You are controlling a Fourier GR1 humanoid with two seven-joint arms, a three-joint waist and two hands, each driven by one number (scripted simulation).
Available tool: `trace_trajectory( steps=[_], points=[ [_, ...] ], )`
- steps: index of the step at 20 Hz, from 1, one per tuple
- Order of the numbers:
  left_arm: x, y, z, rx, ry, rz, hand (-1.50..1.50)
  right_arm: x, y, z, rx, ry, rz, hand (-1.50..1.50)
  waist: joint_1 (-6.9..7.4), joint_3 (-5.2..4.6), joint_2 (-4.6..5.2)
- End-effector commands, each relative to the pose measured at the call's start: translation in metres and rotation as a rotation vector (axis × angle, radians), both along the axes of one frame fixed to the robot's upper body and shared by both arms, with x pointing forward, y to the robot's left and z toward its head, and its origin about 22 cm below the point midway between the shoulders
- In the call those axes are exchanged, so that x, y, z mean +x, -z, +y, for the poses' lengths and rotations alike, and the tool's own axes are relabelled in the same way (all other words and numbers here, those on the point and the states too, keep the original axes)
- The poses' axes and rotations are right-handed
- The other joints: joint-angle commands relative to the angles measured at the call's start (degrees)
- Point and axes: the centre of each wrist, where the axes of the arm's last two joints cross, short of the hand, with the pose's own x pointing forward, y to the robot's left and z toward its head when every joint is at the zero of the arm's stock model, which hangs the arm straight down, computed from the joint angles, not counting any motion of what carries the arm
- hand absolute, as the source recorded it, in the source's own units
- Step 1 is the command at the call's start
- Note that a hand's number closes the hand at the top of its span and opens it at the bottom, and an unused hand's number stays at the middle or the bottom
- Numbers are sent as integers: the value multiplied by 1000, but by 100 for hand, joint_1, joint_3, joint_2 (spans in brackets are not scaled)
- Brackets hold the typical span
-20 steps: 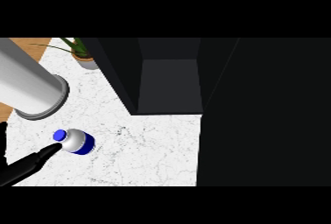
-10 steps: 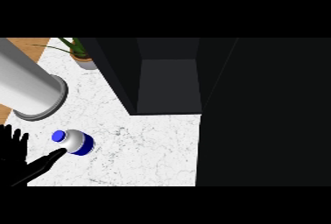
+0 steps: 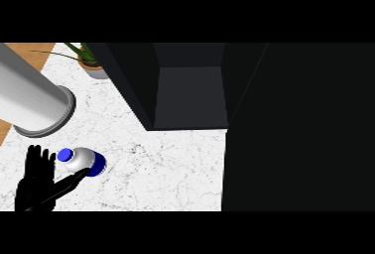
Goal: Pick up the bottled water, place it into the cabinet and close the cabinet
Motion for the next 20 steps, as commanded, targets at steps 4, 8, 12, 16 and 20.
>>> trace_trajectory(
  steps=[4, 8, 12, 16, 20],
  points=[
    [-11, 50, -4, -23, 58, -41, -150, -21, -34, -7, -40, -4, -37, -150, -17, 2, -10],
    [8, 64, -8, -37, 74, -39, -150, -19, -34, -8, -38, 7, -64, -150, -11, -2, 13],
    [-2, 82, -20, -87, 69, -102, 150, -23, -23, -1, -49, 10, -47, -150, 4, -4, 9],
    [6, 85, -16, -6, 99, -81, 150, -25, -29, -8, -17, 3, -67, -150, -20, -2, 19],
    [15, 85, -21, 138, 96, -62, 150, -25, -24, -9, -38, -6, -64, -150, -54, -3, 22]
  ],
)
